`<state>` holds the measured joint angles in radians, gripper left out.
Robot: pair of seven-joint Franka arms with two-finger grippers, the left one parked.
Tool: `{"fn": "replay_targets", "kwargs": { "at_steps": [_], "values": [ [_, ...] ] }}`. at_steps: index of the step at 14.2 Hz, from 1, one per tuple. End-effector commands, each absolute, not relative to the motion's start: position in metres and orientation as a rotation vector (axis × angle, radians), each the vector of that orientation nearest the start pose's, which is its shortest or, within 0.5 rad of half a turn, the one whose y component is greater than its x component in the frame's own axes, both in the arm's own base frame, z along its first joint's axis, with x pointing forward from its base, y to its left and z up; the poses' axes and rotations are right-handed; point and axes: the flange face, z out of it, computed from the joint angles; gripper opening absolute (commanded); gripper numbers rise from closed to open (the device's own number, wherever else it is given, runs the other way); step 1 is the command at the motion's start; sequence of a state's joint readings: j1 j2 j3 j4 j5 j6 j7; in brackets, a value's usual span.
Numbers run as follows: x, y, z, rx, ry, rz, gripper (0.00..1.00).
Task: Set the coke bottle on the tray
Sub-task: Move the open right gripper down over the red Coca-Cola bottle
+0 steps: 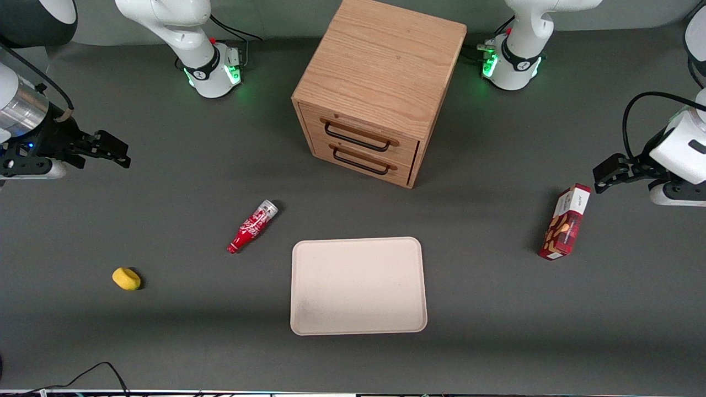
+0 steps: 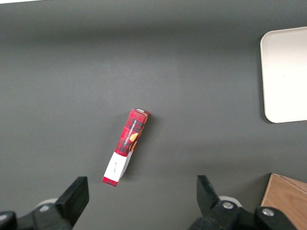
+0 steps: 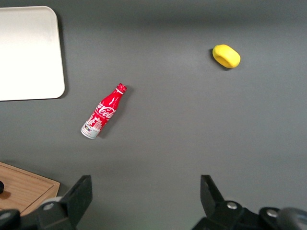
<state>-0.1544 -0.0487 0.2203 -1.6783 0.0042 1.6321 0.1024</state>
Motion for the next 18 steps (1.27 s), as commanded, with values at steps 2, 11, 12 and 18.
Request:
{"fn": "replay_targets", "kwargs": {
  "at_steps": [2,11,12,18],
  "values": [
    [0.548,0.041,0.607,-3.123,0.045,-0.013,1.0],
    [0.587,0.071,0.536,-3.072,0.229,0.076,1.0],
    [0.591,0.085,0.524,-3.06,0.341,0.106,1.0],
    [0.607,0.19,0.421,-3.034,0.88,0.114,1.0]
  ]
}}
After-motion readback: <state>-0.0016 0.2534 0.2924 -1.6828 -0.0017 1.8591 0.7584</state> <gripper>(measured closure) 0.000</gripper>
